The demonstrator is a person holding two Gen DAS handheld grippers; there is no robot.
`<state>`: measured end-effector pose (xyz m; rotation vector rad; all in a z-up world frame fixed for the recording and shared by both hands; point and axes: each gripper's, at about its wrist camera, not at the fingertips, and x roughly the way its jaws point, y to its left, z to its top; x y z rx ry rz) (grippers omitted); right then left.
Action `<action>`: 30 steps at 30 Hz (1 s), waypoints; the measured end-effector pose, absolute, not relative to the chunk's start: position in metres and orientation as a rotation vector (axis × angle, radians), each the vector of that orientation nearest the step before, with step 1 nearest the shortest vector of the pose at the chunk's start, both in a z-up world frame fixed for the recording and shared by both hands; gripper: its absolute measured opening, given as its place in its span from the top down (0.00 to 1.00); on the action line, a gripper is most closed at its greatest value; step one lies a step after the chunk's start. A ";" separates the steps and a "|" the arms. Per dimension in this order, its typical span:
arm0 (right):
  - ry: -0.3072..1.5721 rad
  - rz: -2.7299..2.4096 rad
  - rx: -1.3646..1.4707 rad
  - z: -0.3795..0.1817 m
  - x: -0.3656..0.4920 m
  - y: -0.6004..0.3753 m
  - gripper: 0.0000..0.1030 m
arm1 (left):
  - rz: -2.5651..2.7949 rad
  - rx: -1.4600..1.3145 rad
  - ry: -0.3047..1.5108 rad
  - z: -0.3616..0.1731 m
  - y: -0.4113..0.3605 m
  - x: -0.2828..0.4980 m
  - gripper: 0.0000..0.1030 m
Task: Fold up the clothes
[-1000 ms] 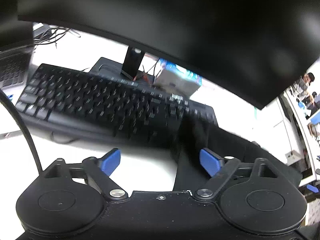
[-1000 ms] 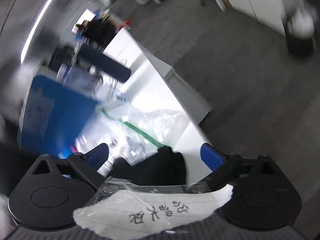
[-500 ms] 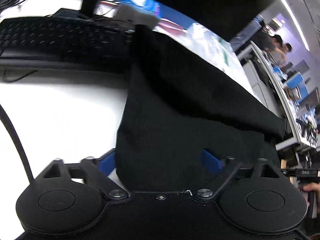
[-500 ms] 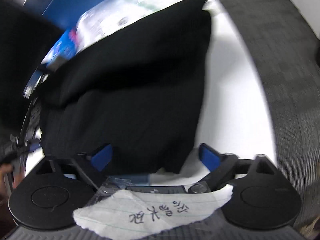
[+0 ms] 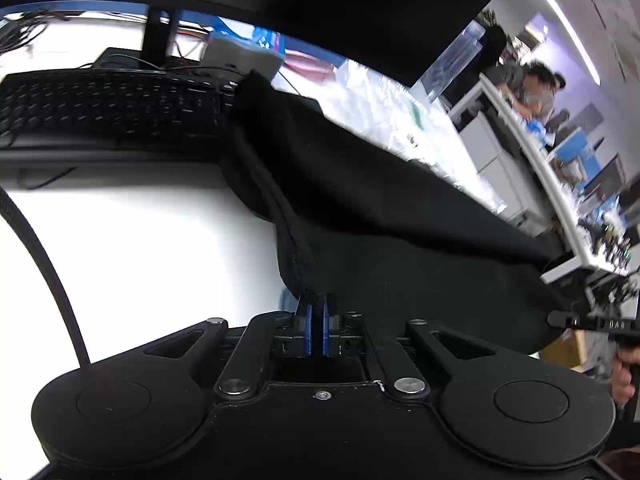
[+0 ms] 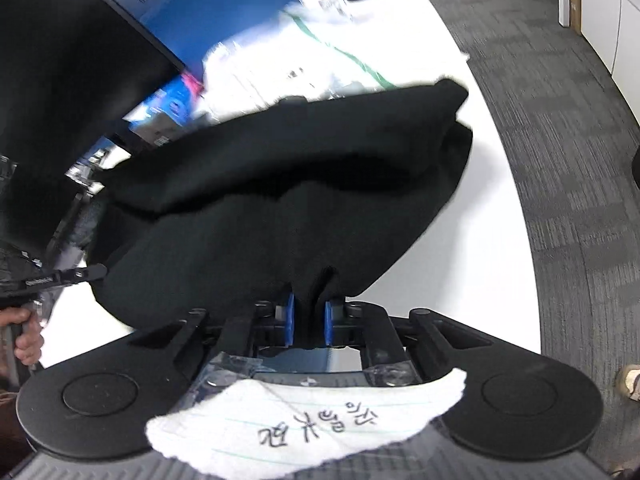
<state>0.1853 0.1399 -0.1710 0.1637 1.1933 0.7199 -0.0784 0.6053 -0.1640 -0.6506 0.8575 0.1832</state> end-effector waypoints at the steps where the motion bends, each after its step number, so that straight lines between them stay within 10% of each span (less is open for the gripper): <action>1: 1.187 0.726 0.171 -0.162 0.177 0.134 0.88 | 0.187 -0.664 0.850 -0.158 0.601 -0.089 0.99; 14: 1.380 0.650 0.134 -0.183 0.069 0.065 0.85 | 0.332 -0.604 1.028 -0.184 0.541 -0.187 0.88; 16: 1.347 0.607 0.134 -0.177 0.072 0.061 0.49 | 0.388 -0.563 0.976 -0.169 0.545 -0.187 0.53; 19: 1.287 0.572 0.148 -0.164 0.079 0.060 0.10 | 0.446 -0.523 0.895 -0.146 0.555 -0.182 0.43; 24: 1.240 0.561 0.163 -0.148 0.077 0.057 0.04 | 0.465 -0.522 0.806 -0.097 0.551 -0.143 0.05; 30: 1.233 0.557 0.178 -0.138 0.059 0.046 0.00 | 0.449 -0.436 0.934 -0.075 0.494 -0.087 0.03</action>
